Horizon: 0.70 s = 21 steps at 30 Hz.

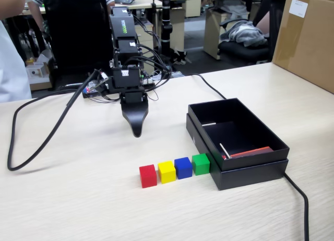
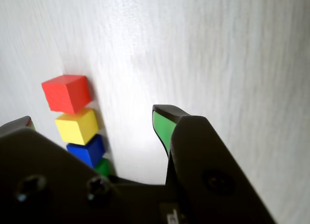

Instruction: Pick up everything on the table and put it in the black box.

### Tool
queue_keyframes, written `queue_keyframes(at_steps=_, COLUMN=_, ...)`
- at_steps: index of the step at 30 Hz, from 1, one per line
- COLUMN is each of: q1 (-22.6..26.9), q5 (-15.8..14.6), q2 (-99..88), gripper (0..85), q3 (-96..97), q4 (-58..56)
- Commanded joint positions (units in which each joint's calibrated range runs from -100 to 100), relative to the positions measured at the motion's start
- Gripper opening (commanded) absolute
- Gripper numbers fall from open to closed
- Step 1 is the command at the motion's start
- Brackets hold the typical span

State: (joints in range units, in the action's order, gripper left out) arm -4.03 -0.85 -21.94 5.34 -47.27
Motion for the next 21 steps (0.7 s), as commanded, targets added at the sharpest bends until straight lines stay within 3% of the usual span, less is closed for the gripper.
queue_keyframes(at_steps=1, q1=0.10, q5=-0.39, q2=9.95, gripper=47.6, q3=-14.95, q4=-6.08)
queue_keyframes(at_steps=11, q1=0.29, q5=0.05, q2=42.65, gripper=47.2, q3=-52.39, q4=-16.53)
queue_keyframes(at_steps=19, q1=0.59, q5=0.78, q2=52.18, gripper=44.3, q3=-59.65, q4=-16.62)
queue_keyframes(at_steps=21, q1=0.63, q5=0.88, q2=56.08, gripper=40.2, q3=-63.54, q4=-17.31)
